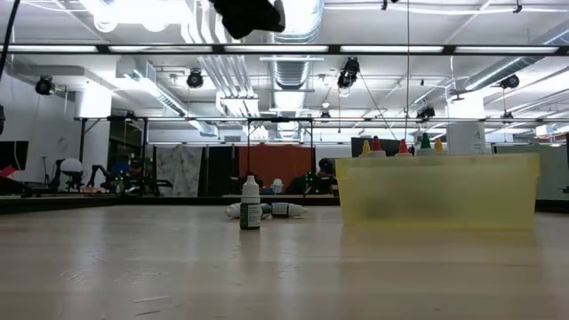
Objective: Pick & Place food coloring
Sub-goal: Put the small black food coloring bottle into the yellow bin
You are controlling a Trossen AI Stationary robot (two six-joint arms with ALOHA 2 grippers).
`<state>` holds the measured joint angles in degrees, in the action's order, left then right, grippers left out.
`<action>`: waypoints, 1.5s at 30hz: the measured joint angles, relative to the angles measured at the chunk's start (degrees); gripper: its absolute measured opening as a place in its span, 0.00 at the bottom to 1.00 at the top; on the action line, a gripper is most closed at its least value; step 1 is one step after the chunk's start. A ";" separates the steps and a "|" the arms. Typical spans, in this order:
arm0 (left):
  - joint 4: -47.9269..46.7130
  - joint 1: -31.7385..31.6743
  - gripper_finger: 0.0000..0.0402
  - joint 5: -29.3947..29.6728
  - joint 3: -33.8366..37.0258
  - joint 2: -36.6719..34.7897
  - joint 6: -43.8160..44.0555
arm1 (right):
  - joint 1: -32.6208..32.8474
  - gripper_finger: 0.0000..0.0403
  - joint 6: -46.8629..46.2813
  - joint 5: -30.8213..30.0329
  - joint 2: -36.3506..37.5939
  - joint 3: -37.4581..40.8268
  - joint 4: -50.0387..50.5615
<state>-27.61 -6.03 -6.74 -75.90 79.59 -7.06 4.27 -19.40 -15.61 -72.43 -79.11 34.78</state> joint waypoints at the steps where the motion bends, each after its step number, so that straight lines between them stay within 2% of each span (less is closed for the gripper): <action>1: -0.66 -0.22 0.15 -0.02 -0.96 0.04 -0.04 | -0.35 0.70 0.09 1.10 -0.01 -0.73 0.01; 9: -1.66 -1.02 0.15 -0.07 -3.67 0.22 -0.08 | -4.01 0.70 0.11 9.23 -1.81 -6.97 3.61; 16: -2.48 -1.11 0.15 -0.07 -3.67 0.24 0.05 | -8.18 0.69 1.47 16.97 -7.43 -16.78 15.02; 26: -2.52 -1.11 0.15 -0.09 -3.64 0.24 0.18 | -10.07 0.69 13.02 17.80 -20.58 -36.09 30.42; 32: -2.67 -1.11 0.15 -0.09 -3.62 0.24 0.59 | -10.77 0.69 15.58 20.38 -28.40 -47.17 35.81; 37: -2.96 -1.11 0.15 -0.09 -3.60 0.24 0.69 | -10.66 0.68 16.94 20.68 -32.51 -51.66 35.81; 45: -2.97 -1.11 0.15 -0.09 -3.60 0.24 1.04 | -10.71 0.68 17.95 20.67 -34.66 -51.69 35.64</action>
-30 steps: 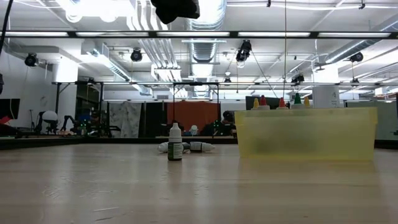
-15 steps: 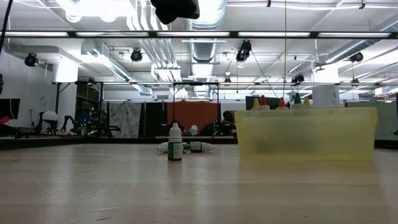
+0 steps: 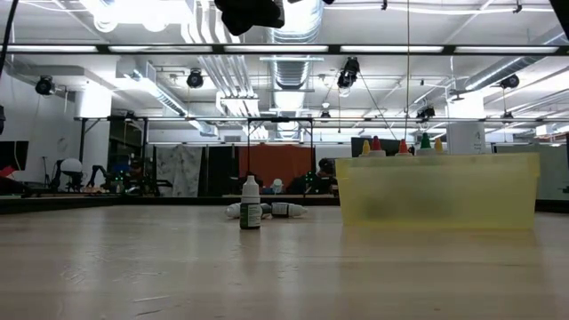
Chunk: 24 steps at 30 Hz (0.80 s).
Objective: Pick & Place food coloring
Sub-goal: Put the small black food coloring bottle into the yellow bin
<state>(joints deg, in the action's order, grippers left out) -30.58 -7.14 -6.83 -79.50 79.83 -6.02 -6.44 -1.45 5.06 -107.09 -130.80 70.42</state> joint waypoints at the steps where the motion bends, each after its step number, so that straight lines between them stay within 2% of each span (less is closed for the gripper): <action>1: -0.01 0.00 0.15 0.00 0.00 0.00 0.00 | 0.00 0.68 0.00 0.00 0.02 0.12 -0.15; 24: 0.08 -0.22 0.15 0.02 0.00 0.00 -0.08 | 0.04 0.66 0.01 1.03 0.03 4.32 -3.95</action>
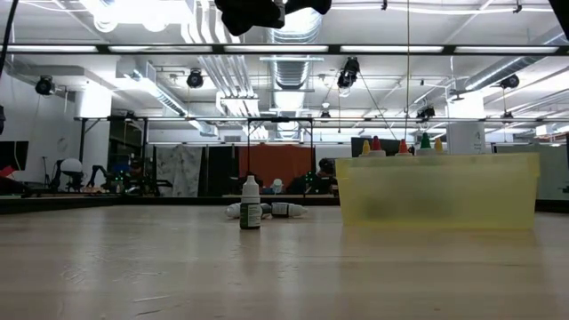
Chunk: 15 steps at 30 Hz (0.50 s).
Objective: Pick & Place food coloring
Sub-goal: Put the small black food coloring bottle into the yellow bin
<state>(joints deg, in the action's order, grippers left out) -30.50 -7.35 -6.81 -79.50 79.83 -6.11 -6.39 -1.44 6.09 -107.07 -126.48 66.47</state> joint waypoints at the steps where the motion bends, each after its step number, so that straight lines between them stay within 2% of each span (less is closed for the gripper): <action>1: 0.00 -0.02 0.15 0.00 0.00 0.00 0.08 | 0.00 0.66 0.01 0.00 0.00 0.15 0.02; 15: 0.00 -0.07 0.15 0.00 0.00 0.00 0.19 | 0.00 0.64 0.18 0.78 0.00 2.19 -2.83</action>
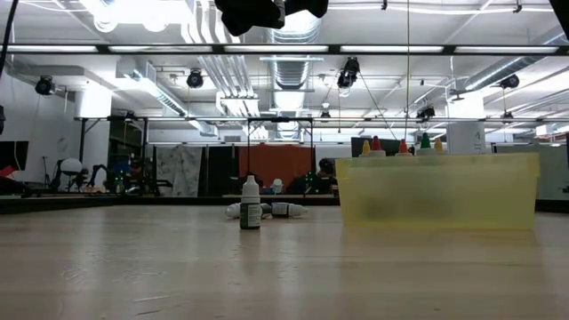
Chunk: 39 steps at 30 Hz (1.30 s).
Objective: Pick & Place food coloring
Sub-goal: Put the small black food coloring bottle into the yellow bin
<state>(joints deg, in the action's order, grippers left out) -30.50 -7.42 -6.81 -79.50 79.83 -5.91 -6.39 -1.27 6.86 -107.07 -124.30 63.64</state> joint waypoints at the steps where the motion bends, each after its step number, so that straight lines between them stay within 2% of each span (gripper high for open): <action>1: 0.00 0.00 0.15 0.00 0.00 0.00 0.00 | 0.00 0.64 -0.01 0.28 0.05 0.39 -0.02; 7: 0.01 0.00 0.15 0.00 0.00 -0.02 0.09 | 0.00 0.63 -0.05 0.71 0.07 2.32 -1.19; 31: -0.04 -0.50 0.15 0.02 0.02 -0.02 0.37 | 0.00 0.60 -0.23 0.73 0.59 1.73 -1.10; 39: -0.02 -0.57 0.15 0.02 0.02 -0.02 0.35 | 0.00 0.54 -0.08 0.73 0.55 1.73 -1.44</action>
<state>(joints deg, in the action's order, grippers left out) -30.52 -7.99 -6.79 -79.48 79.81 -5.56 -6.39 -1.34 7.60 -106.52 -122.56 62.20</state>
